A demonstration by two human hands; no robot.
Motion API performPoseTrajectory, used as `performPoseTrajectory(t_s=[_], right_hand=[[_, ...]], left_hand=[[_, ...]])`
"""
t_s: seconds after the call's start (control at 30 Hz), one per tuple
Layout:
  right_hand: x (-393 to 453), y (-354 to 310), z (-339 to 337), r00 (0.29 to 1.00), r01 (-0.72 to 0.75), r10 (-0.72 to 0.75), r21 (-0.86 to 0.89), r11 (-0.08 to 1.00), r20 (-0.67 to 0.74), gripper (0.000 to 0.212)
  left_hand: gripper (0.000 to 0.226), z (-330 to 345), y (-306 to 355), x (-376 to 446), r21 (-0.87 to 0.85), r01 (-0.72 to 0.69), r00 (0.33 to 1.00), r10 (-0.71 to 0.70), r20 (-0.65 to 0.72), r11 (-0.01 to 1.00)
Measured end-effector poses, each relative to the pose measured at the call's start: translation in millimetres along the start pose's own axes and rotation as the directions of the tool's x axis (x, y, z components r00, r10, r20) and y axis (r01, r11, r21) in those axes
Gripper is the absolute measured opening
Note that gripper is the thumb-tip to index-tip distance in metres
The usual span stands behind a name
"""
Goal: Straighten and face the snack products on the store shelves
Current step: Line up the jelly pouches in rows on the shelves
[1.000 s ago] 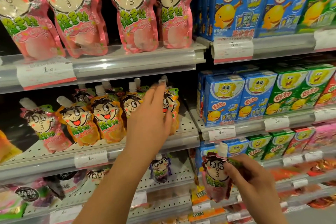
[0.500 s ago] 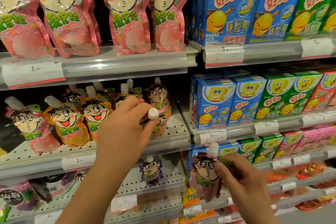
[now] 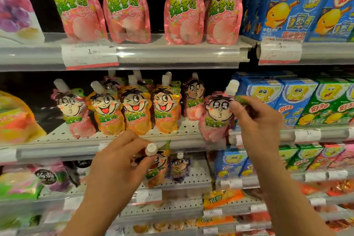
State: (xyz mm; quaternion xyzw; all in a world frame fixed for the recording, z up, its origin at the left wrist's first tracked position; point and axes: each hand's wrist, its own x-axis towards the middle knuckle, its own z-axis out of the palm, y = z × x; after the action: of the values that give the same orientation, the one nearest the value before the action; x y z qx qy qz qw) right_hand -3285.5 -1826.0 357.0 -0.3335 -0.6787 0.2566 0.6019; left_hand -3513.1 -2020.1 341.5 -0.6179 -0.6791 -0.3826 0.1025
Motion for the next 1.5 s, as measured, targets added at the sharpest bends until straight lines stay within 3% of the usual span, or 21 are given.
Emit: performPoseTrajectory(t_s=[0.23,0.33,0.43,0.57,0.67,0.77,0.83,0.93,1.0,1.07,1.13,1.2,1.3,1.4,1.5], right_hand=[[36.4,12.3,45.3,0.998,0.047,-0.045,-0.027,0.999,0.043,0.013],[39.8,22.7,53.4,0.993,0.004,-0.002,-0.022,1.000,0.121,0.011],[40.3,25.5,53.3,0.972,-0.033,0.043,-0.048,0.998,0.232,0.009],[42.1,13.7,49.8,0.954,-0.115,0.113,-0.007,0.993,0.279,0.006],[37.6,10.2,48.7,0.959,-0.091,0.111,-0.086,0.992,0.259,0.017],[12.6,7.0,40.2,0.992,-0.049,0.066,-0.161,0.986,0.107,0.039],[-13.1,0.5,31.6,0.999,0.037,-0.036,-0.150,0.988,0.011,0.037],[-54.2,-3.1,26.0,0.989,0.026,-0.008,-0.120,0.992,0.148,0.019],[-78.1,-0.7,24.8,0.912,-0.050,0.086,-0.099,0.994,0.402,0.015],[-96.8,3.6,23.1,0.762,-0.071,0.134,-0.124,0.990,0.633,0.019],[-109.0,9.8,18.6,0.658,-0.143,0.203,-0.145,0.979,0.725,0.023],[-115.4,14.6,13.9,0.650,-0.221,0.258,-0.147,0.964,0.715,0.017],[-118.1,25.6,9.2,0.657,-0.157,0.228,-0.165,0.974,0.719,0.008],[-117.1,33.7,6.8,0.608,-0.069,0.214,-0.218,0.974,0.765,0.021],[-121.2,45.3,4.8,0.587,-0.035,0.246,-0.280,0.959,0.771,0.028]], left_hand=[[0.022,-15.3,-12.2,-13.4,-0.091,0.048,0.999,-0.048,0.008,0.995],[0.008,-14.9,-16.2,-18.6,-0.041,0.074,0.997,-0.073,0.013,0.996],[0.008,-12.2,-21.1,-22.8,-0.033,0.088,0.996,-0.087,0.029,0.996],[0.007,-7.3,-21.8,-23.4,-0.050,0.100,0.994,-0.098,0.039,0.994],[0.008,-0.1,-19.1,-20.8,-0.046,0.098,0.994,-0.096,0.054,0.994],[0.029,8.9,-17.8,-19.7,-0.042,0.095,0.992,-0.090,0.091,0.995],[0.037,16.3,-17.6,-19.4,-0.028,0.090,0.989,-0.086,0.121,0.996],[0.029,29.6,-18.3,-20.7,-0.020,0.088,0.984,-0.084,0.156,0.996],[0.033,38.0,-17.1,-21.5,-0.012,0.087,0.980,-0.083,0.179,0.996],[0.038,45.3,-15.5,-22.4,-0.009,0.071,0.976,-0.068,0.209,0.997],[0.035,53.3,-14.8,-23.3,-0.039,0.053,0.966,-0.041,0.257,0.998],[0.024,60.3,-13.7,-24.1,-0.086,0.043,0.950,-0.014,0.313,0.995],[0.016,70.4,-11.6,-24.6,-0.160,0.064,0.928,0.000,0.372,0.985],[0.016,81.7,-12.3,-29.0,-0.165,0.067,0.913,0.007,0.408,0.984],[0.024,92.9,-11.9,-39.0,-0.174,0.164,0.900,-0.075,0.430,0.971]])
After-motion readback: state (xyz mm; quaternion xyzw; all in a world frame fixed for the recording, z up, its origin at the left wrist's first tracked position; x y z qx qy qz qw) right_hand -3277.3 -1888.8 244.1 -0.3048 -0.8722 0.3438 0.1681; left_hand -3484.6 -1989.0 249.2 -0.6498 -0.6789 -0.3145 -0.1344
